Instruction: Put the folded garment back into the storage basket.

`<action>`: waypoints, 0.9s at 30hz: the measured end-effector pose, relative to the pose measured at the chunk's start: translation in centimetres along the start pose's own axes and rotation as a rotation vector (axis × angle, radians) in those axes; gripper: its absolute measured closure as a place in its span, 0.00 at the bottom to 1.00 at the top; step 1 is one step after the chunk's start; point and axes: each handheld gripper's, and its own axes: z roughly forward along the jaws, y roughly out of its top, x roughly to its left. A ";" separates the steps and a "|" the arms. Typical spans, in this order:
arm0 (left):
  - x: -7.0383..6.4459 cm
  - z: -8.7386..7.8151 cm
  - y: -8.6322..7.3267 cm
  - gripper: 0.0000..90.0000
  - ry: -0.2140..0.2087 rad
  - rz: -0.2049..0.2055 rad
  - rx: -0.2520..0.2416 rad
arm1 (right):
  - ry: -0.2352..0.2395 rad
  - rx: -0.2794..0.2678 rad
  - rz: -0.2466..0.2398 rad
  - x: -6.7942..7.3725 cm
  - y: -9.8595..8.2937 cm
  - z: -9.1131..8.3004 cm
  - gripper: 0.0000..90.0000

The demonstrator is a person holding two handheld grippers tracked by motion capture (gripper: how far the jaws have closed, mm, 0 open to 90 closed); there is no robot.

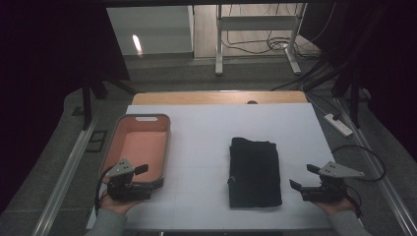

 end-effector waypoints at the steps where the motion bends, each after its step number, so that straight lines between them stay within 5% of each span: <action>1: 0.0 -0.1 0.0 0.19 -0.001 0.001 -0.001 | 0.001 0.004 -0.006 0.1 0.0 0.1 0.15; 27: -0.3 -0.1 0.9 0.20 -0.006 0.006 0.002 | 0.008 0.011 -0.014 0.1 -0.1 0.4 0.15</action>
